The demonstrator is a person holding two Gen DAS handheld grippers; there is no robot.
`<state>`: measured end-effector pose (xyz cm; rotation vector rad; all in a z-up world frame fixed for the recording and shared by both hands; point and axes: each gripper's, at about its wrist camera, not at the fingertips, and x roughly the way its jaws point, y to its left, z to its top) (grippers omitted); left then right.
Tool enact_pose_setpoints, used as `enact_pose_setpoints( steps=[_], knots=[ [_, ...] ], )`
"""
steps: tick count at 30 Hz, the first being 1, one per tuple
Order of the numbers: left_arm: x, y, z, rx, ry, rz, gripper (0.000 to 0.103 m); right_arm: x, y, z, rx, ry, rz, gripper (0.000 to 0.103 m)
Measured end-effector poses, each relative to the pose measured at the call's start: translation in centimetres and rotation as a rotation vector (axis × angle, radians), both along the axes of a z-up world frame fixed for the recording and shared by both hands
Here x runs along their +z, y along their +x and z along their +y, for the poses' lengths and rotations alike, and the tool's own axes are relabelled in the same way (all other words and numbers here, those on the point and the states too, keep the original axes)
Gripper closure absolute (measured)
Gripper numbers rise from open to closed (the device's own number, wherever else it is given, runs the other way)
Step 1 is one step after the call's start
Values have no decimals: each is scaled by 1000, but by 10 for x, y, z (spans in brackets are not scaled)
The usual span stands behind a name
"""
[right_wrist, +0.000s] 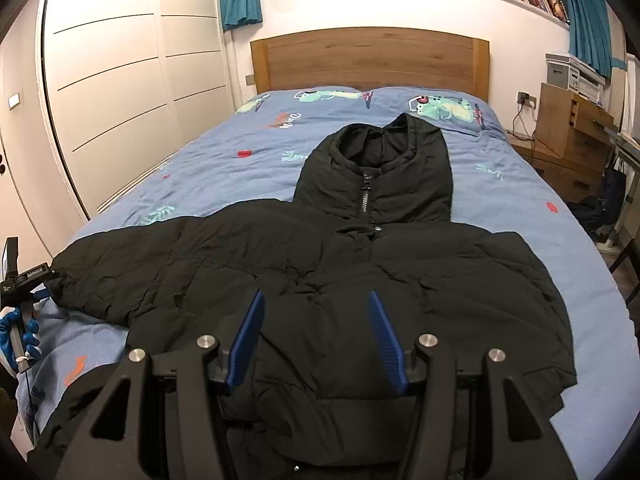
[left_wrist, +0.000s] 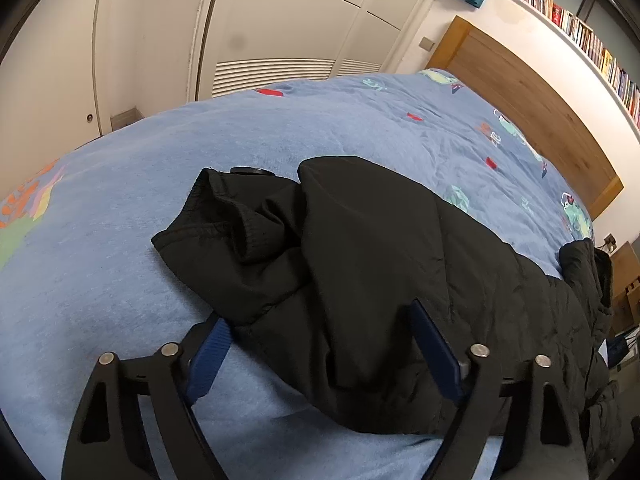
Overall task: Fold large clothes
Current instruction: 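Move the left gripper to the cuff of the other sleeve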
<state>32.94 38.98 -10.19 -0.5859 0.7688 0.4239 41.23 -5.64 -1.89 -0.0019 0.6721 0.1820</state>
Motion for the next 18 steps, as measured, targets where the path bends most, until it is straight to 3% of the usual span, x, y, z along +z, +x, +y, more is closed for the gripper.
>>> enact_pose_setpoints(
  steps=[14,18],
  knots=[
    [-6,7,-3,11,36,-20,25,0,-13,6,-51,-30,31,50],
    [-5,6,-2,23,44,-25,34,-1,-18,13,-46,-40,36,50]
  ],
)
